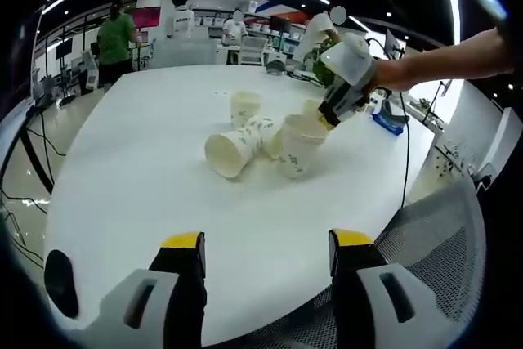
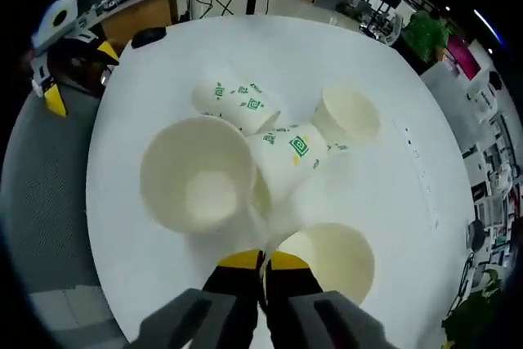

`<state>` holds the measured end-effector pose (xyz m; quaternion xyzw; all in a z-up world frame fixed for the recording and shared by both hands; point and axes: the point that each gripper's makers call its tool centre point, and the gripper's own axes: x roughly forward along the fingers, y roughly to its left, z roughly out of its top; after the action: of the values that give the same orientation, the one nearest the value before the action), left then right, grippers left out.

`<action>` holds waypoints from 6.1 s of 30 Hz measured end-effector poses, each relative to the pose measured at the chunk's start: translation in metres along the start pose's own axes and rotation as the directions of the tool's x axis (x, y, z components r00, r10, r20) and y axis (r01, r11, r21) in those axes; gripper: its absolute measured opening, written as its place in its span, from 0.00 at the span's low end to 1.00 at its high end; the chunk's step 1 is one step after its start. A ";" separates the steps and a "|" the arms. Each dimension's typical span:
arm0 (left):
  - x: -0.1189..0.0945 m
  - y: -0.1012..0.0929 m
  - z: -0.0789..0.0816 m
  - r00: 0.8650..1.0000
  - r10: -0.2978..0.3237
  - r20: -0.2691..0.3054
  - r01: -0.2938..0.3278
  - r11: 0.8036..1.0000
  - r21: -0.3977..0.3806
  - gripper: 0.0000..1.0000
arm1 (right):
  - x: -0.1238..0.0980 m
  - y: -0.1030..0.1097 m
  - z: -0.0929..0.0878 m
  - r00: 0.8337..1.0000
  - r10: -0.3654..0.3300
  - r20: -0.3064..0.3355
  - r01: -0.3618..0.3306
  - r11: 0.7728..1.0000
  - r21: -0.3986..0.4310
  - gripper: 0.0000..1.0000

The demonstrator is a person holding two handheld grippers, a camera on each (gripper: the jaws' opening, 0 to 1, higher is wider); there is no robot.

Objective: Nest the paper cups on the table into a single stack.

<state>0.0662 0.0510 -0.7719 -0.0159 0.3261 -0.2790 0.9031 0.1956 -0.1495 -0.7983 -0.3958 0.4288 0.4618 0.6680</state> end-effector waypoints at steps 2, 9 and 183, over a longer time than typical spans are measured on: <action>0.000 0.000 0.000 1.000 0.000 0.000 0.000 1.000 0.000 0.60 | -0.002 0.002 0.000 1.000 0.001 -0.002 -0.001 1.000 -0.004 0.00; 0.000 0.000 0.000 1.000 -0.001 0.003 0.001 1.000 0.000 0.61 | -0.003 -0.002 -0.002 1.000 -0.006 0.004 0.006 1.000 -0.004 0.00; 0.002 -0.006 -0.006 0.999 -0.015 -0.032 0.016 1.000 0.026 0.58 | -0.048 0.062 0.082 0.990 0.005 0.142 0.024 0.978 -0.207 0.13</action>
<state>0.0609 0.0460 -0.7764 -0.0022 0.3365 -0.2903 0.8958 0.1429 -0.0705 -0.7350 -0.4318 0.3276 0.5279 0.6539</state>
